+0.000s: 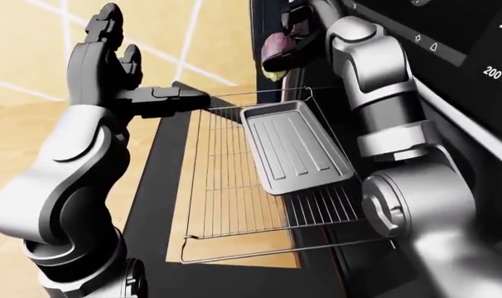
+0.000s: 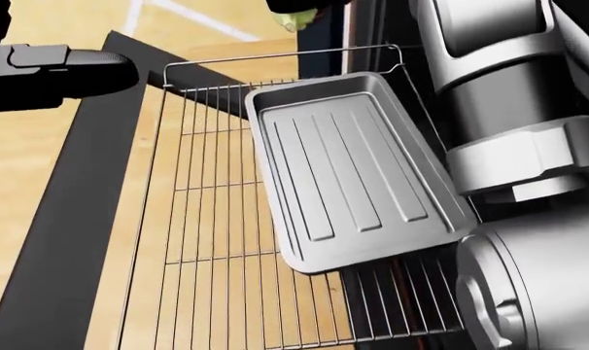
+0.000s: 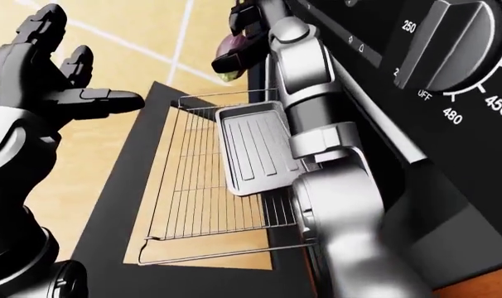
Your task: Place the eggplant on the rack of the oven.
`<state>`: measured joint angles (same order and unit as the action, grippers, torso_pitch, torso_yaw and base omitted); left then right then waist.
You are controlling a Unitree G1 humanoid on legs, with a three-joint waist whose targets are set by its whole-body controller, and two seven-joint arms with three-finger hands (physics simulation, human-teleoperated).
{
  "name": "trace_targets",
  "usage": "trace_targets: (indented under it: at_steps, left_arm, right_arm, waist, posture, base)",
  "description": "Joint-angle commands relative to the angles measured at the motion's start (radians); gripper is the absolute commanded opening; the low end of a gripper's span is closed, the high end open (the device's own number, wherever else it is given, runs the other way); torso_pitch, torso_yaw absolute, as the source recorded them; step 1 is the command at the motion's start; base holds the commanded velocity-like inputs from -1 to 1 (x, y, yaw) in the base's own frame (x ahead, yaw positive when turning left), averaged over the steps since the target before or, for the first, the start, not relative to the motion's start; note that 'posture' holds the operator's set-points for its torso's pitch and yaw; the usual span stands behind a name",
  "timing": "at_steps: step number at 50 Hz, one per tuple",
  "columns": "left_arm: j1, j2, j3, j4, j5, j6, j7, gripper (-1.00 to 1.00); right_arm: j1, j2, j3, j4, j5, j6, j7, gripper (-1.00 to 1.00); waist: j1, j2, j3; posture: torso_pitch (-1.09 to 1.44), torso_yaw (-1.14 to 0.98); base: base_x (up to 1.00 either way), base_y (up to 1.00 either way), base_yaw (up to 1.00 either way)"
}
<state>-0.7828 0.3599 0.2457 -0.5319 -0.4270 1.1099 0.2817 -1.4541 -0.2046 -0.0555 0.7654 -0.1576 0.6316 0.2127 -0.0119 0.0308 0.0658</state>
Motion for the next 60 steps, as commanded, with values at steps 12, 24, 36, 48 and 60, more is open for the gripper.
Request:
trace_targets:
  at_steps: [12,24,36,48,60]
  left_arm:
    - [-0.027,0.015,0.015,-0.020,0.005,-0.029,0.004,1.00]
    - [-0.027,0.013,0.016,-0.024,0.003,-0.028,0.006,1.00]
    - [-0.023,0.016,0.017,-0.030,-0.003,-0.023,0.008,1.00]
    - [-0.023,0.017,0.015,-0.017,-0.001,-0.033,0.005,1.00]
    - [-0.022,0.015,0.016,-0.023,0.000,-0.029,0.004,1.00]
  right_arm:
    - [-0.077,-0.013,-0.004,0.017,-0.006,-0.083,-0.010,-1.00]
    - [-0.128,-0.049,0.018,0.155,-0.103,-0.130,0.008,-1.00]
    - [-0.096,-0.064,0.047,0.231,-0.302,-0.200,0.053,-1.00]
    - [-0.048,-0.042,0.021,0.272,-0.330,-0.250,0.020,-1.00]
    - [0.003,-0.036,0.035,0.254,-0.366,-0.252,0.052,-1.00]
  waist:
    - [-0.004,-0.002,-0.037]
    - [-0.003,-0.001,-0.035]
    - [-0.002,0.001,-0.036]
    - [-0.001,0.003,-0.040]
    - [0.000,0.001,-0.043]
  posture:
    - [0.00,0.00]
    - [0.00,0.00]
    - [0.00,0.00]
    - [0.00,0.00]
    - [0.00,0.00]
  base:
    - [0.00,0.00,0.00]
    - [0.00,0.00,0.00]
    - [0.00,0.00,0.00]
    - [0.00,0.00,0.00]
    - [0.00,0.00,0.00]
